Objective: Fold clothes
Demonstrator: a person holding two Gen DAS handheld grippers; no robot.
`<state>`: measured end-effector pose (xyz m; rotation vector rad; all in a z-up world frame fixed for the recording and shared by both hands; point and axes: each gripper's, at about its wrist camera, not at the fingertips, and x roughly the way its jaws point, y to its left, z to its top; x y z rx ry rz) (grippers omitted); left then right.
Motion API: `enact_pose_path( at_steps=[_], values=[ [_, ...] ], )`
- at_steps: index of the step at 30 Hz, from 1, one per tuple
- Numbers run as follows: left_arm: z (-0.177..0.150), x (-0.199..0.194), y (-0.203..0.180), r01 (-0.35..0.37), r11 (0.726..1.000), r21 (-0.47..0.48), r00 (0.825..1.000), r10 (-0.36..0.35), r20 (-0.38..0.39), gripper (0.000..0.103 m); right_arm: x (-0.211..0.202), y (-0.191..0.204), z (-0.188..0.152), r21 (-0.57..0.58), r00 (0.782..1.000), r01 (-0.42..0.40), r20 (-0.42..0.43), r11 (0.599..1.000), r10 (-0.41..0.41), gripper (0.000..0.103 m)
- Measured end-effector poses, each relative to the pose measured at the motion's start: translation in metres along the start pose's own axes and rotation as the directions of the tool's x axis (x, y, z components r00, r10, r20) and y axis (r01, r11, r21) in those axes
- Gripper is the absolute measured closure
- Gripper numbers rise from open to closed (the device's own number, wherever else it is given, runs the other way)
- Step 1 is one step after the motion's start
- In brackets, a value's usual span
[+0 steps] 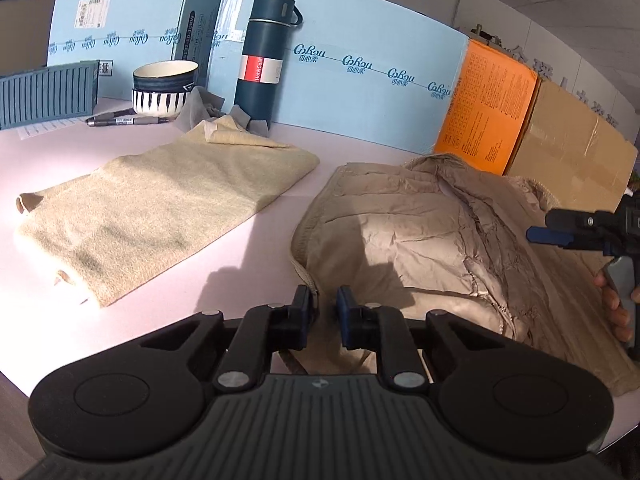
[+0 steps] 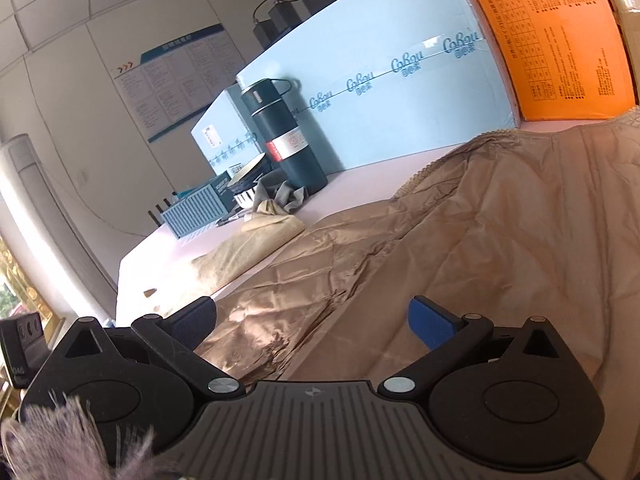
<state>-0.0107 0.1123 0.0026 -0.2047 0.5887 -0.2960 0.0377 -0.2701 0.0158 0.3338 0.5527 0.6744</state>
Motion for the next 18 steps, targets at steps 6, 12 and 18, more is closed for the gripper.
enact_pose_path(
  at_steps=[6,12,18],
  values=[
    [0.003,-0.002,0.024,0.067,0.988,-0.137,0.997,-0.072,-0.031,0.09,0.004,0.072,-0.018,-0.31,0.999,-0.001,-0.034,0.951,-0.01,0.0],
    [0.009,-0.009,0.016,0.084,0.989,-0.123,0.996,-0.085,-0.005,0.09,0.019,0.146,-0.054,-0.605,0.995,-0.037,-0.094,0.795,-0.024,0.0],
    [0.019,-0.019,0.006,0.123,0.984,-0.132,0.992,-0.12,0.034,0.09,0.05,0.188,-0.089,-0.761,0.99,-0.023,-0.109,0.648,-0.092,0.0]
  ],
)
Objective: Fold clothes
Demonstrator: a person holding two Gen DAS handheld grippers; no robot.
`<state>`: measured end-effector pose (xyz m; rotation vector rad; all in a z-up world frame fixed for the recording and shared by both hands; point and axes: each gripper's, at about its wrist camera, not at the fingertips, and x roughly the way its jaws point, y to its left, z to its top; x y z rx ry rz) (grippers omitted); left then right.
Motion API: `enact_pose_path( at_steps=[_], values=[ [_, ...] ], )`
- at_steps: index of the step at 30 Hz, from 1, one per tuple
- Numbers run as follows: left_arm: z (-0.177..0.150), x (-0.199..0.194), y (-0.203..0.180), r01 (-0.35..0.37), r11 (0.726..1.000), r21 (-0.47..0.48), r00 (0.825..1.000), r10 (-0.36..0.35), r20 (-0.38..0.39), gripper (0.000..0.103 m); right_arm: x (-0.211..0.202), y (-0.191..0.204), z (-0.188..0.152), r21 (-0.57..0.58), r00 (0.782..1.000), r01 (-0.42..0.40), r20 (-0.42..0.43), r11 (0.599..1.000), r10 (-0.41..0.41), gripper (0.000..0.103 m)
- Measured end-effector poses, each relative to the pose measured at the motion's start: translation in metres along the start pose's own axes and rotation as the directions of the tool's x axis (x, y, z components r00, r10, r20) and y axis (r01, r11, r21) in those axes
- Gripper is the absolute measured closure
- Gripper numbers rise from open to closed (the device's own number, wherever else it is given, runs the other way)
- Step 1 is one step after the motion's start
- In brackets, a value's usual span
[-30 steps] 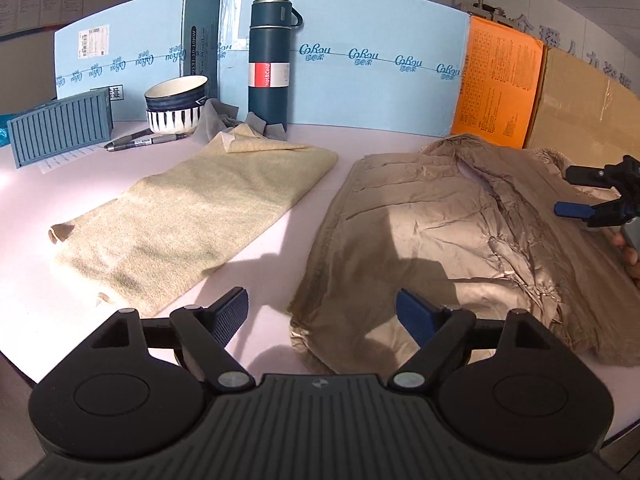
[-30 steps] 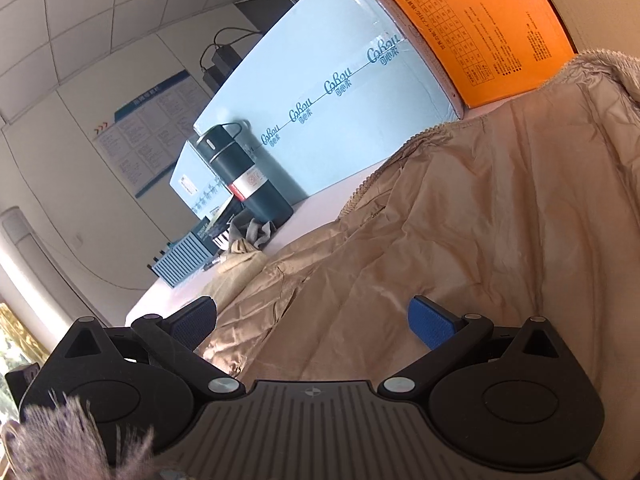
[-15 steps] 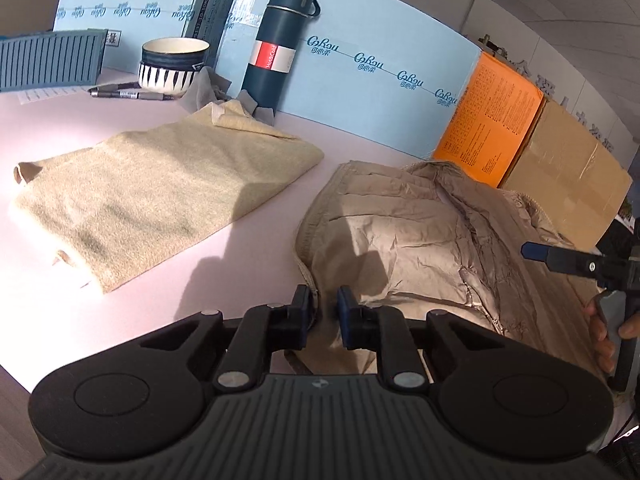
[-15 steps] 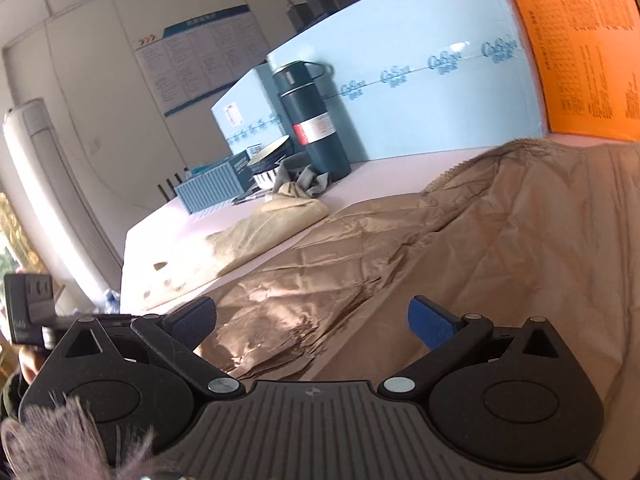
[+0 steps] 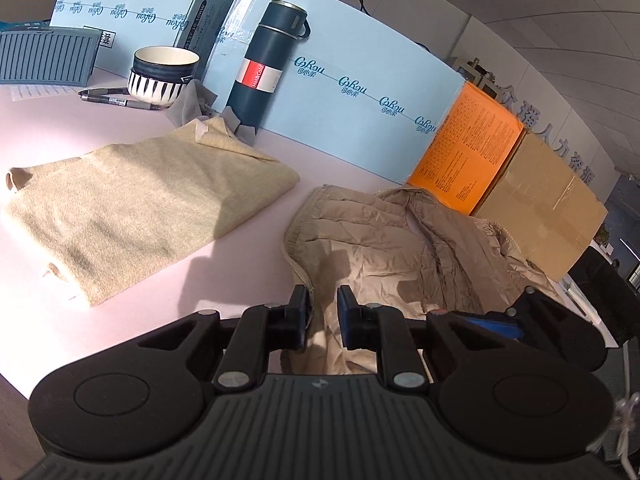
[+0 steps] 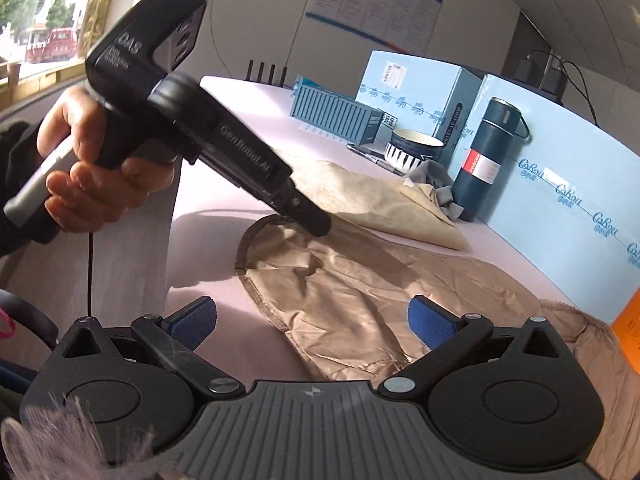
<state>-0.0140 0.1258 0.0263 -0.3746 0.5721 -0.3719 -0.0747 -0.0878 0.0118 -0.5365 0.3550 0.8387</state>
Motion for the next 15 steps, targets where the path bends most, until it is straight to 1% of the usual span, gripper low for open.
enact_pose_path(
  at_steps=[2,9,11,15],
  values=[
    [0.003,-0.002,-0.003,0.026,1.0,-0.015,1.0,-0.026,0.008,0.09,0.012,0.007,0.002,-0.031,1.0,0.019,-0.012,0.999,-0.02,0.0],
    [0.008,-0.005,-0.012,0.053,0.999,-0.011,0.998,-0.053,0.02,0.09,0.04,0.001,0.017,0.034,0.999,0.036,-0.01,0.999,-0.036,0.0],
    [0.008,-0.005,-0.012,0.057,0.998,-0.027,0.998,-0.056,0.018,0.09,0.046,-0.004,0.022,0.084,0.999,0.034,-0.005,0.996,-0.033,0.0],
    [0.009,-0.005,-0.012,0.065,0.997,-0.051,0.998,-0.064,0.021,0.09,0.049,-0.012,0.029,0.219,0.999,-0.016,0.039,0.976,0.008,0.002]
  ],
)
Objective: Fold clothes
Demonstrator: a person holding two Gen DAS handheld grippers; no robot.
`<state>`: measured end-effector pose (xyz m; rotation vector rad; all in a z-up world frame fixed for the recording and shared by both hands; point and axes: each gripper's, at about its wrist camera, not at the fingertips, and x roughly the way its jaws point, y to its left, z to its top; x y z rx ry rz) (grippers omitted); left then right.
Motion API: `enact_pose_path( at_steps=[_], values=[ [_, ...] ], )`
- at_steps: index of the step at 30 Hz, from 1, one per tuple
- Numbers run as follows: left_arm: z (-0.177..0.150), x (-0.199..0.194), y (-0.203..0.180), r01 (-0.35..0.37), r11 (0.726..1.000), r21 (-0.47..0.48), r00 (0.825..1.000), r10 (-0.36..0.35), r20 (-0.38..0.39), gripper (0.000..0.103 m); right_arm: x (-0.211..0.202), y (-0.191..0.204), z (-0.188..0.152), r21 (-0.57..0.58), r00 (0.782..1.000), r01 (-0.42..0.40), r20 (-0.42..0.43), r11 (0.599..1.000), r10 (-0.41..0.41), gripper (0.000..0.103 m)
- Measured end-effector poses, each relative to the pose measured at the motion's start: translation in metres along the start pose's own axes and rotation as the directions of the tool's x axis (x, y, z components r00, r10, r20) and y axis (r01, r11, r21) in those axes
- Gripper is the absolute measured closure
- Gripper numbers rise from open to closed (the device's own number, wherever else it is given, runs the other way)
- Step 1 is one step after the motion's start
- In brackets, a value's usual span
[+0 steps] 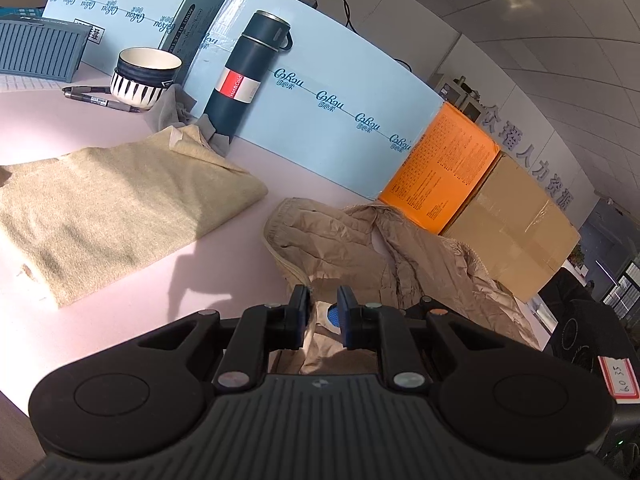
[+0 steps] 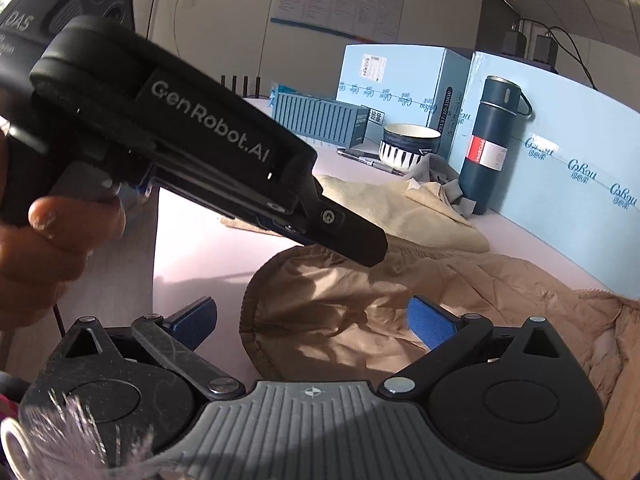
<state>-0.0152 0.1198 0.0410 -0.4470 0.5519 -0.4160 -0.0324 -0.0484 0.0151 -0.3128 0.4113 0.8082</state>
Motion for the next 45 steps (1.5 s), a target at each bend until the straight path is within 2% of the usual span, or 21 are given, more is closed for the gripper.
enact_pose_path(
  at_steps=[2,4,5,6,7,8,9,10,11,12,13,16,19,21,25,33,41,43,45],
  values=[
    [0.001,0.0,-0.001,0.004,1.0,0.004,1.0,-0.004,-0.002,0.089,0.002,-0.002,0.002,0.045,1.0,-0.008,0.01,0.999,0.007,0.006],
    [0.0,0.0,-0.002,-0.003,1.0,0.015,1.0,0.003,-0.003,0.086,0.004,-0.006,0.002,0.094,0.999,-0.036,0.016,0.995,0.035,0.034],
    [-0.001,0.0,-0.002,-0.003,1.0,0.023,1.0,0.003,-0.005,0.085,0.005,-0.011,0.001,0.131,0.999,-0.045,0.015,0.99,0.043,0.054],
    [-0.001,0.001,-0.002,-0.003,1.0,0.03,1.0,0.003,-0.006,0.082,0.005,-0.015,0.0,0.168,0.999,-0.054,0.014,0.984,0.052,0.067],
    [-0.002,0.0,-0.002,-0.004,0.999,0.039,1.0,0.005,-0.005,0.079,0.006,-0.02,-0.002,0.207,0.998,-0.061,0.012,0.976,0.06,0.074],
    [-0.002,-0.001,-0.001,-0.008,0.999,0.048,1.0,0.008,0.001,0.077,0.006,-0.027,-0.005,0.252,0.998,-0.068,0.01,0.965,0.068,0.086],
    [-0.002,-0.002,-0.001,-0.015,0.998,0.054,1.0,0.014,0.01,0.067,0.006,-0.033,-0.007,0.293,0.996,-0.084,0.009,0.952,0.085,0.089],
    [0.0,-0.002,0.001,-0.023,0.998,0.056,0.999,0.022,0.024,0.051,0.005,-0.04,-0.011,0.334,0.994,-0.105,0.009,0.937,0.108,0.09],
    [0.003,-0.002,0.003,-0.033,0.998,0.053,0.999,0.031,0.038,0.042,0.005,-0.045,-0.013,0.369,0.992,-0.122,0.008,0.921,0.128,0.09],
    [0.006,0.0,0.005,-0.039,0.998,0.052,0.998,0.037,0.048,0.029,0.006,-0.049,-0.016,0.393,0.99,-0.135,0.007,0.91,0.144,0.09],
    [0.009,0.004,0.007,-0.045,0.998,0.05,0.998,0.043,0.047,0.024,0.007,-0.053,-0.018,0.417,0.987,-0.149,0.008,0.896,0.16,0.09],
    [0.023,0.025,0.016,-0.087,0.996,0.032,0.996,0.087,0.014,0.023,0.009,-0.062,-0.025,0.485,0.98,-0.186,0.031,0.855,0.196,0.09],
    [0.041,0.059,0.028,-0.105,0.994,0.008,0.989,0.105,-0.108,0.023,0.006,-0.067,-0.028,0.513,0.976,-0.214,0.07,0.831,0.208,0.09],
    [0.05,0.083,0.035,-0.076,0.997,-0.008,0.978,0.073,-0.195,0.023,0.003,-0.066,-0.029,0.51,0.974,-0.225,0.083,0.831,0.212,0.09],
    [0.063,0.127,0.042,-0.049,0.999,0.001,0.948,0.046,-0.316,0.021,0.0,-0.067,-0.031,0.514,0.968,-0.251,0.117,0.82,0.223,0.09],
    [0.087,0.193,0.034,0.06,0.991,0.116,0.921,-0.01,-0.389,0.018,0.0,-0.074,-0.034,0.548,0.955,-0.295,0.142,0.783,0.26,0.087],
    [0.11,0.261,0.012,0.067,0.983,0.174,0.892,0.019,-0.451,0.01,-0.001,-0.077,-0.035,0.559,0.948,-0.317,0.161,0.766,0.274,0.085],
    [0.112,0.274,0.006,0.071,0.978,0.194,0.889,0.026,-0.457,0.003,-0.002,-0.077,-0.035,0.562,0.946,-0.323,0.169,0.762,0.276,0.085],
    [0.11,0.281,-0.001,0.069,0.971,0.229,0.893,0.042,-0.448,0.002,-0.003,-0.078,-0.035,0.564,0.944,-0.329,0.176,0.758,0.278,0.085]
  ],
)
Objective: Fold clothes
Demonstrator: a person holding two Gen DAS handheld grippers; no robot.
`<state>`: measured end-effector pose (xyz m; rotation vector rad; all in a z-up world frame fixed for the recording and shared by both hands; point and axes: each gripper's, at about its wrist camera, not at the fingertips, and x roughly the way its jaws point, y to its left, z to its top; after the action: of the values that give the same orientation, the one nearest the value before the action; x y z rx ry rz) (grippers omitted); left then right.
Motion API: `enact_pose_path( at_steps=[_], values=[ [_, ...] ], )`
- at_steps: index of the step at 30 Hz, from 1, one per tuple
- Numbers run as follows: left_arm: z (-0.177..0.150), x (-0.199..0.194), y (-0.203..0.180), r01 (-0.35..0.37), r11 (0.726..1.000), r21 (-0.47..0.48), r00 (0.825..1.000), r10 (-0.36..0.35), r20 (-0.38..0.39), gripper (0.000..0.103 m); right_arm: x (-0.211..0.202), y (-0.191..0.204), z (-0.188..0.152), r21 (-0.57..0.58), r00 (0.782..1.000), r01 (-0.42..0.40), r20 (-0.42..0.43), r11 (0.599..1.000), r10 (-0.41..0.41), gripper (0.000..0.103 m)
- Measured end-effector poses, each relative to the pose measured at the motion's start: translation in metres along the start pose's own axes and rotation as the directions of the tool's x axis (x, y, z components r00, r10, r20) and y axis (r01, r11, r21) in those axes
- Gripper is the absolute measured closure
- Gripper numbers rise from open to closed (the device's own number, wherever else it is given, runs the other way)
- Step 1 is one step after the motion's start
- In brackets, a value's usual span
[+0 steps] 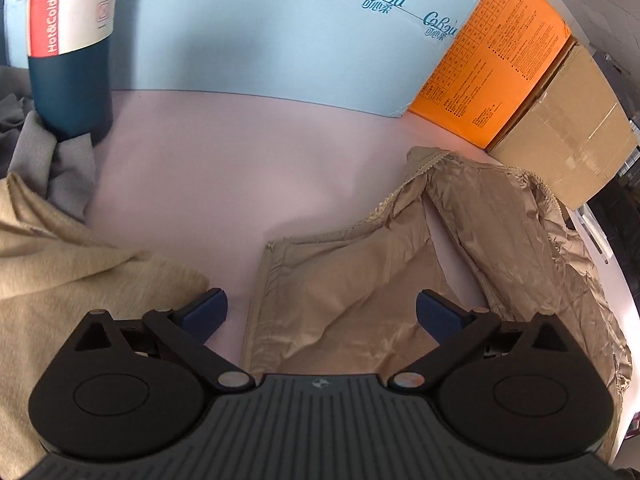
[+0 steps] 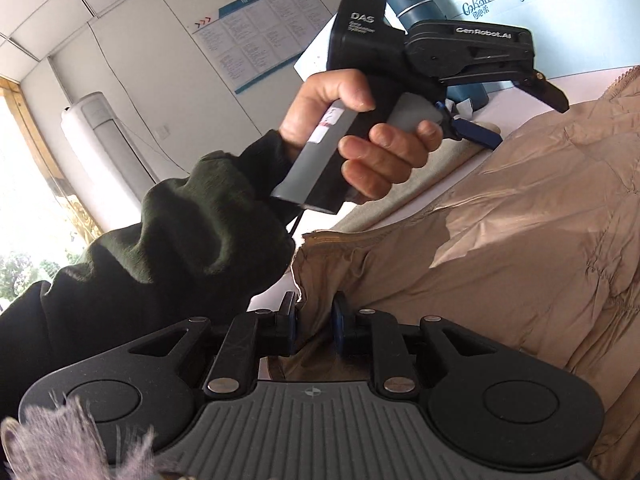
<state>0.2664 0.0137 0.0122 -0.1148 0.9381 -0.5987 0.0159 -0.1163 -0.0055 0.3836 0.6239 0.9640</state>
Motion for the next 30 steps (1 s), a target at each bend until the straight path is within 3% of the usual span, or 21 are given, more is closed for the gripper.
enact_pose_path(
  at_steps=[2,4,5,7,8,16,20,26,30],
  values=[
    [0.0,0.003,-0.005,-0.033,0.999,0.03,0.999,0.032,0.03,0.013,-0.001,-0.001,0.0,0.005,1.0,-0.005,0.005,1.0,0.005,0.085],
    [-0.002,0.003,-0.008,-0.09,0.995,0.043,0.994,0.088,0.063,0.055,-0.003,0.0,0.0,0.005,1.0,-0.009,0.015,1.0,0.009,0.085],
    [-0.002,0.003,-0.007,-0.108,0.994,0.033,0.992,0.106,0.069,0.061,-0.003,0.0,0.0,0.001,1.0,-0.011,0.018,1.0,0.01,0.085],
    [-0.001,0.0,-0.001,-0.099,0.995,-0.008,0.993,0.099,0.068,0.083,-0.004,0.001,0.0,-0.006,1.0,-0.01,0.025,1.0,0.01,0.088],
    [-0.001,-0.002,0.002,-0.089,0.996,-0.033,0.994,0.091,0.063,0.087,-0.004,0.001,0.0,-0.007,1.0,-0.012,0.029,1.0,0.013,0.089],
    [-0.004,-0.03,0.0,-0.146,0.987,-0.069,0.982,0.153,0.111,0.092,-0.004,0.003,0.003,-0.042,0.998,-0.056,0.029,0.998,0.057,0.09],
    [-0.003,-0.045,-0.005,-0.19,0.979,-0.069,0.975,0.196,0.1,0.092,-0.009,0.001,0.008,0.013,0.997,-0.074,0.02,0.997,0.073,0.09],
    [0.003,-0.064,-0.006,-0.117,0.982,-0.147,0.984,0.135,0.119,0.091,-0.038,-0.001,0.006,0.057,0.997,-0.058,0.054,0.997,0.055,0.09],
    [0.01,-0.076,-0.023,-0.07,0.987,-0.144,0.984,0.092,0.153,0.091,-0.075,-0.007,-0.002,0.076,0.991,-0.039,0.133,0.996,0.029,0.091]
  ],
)
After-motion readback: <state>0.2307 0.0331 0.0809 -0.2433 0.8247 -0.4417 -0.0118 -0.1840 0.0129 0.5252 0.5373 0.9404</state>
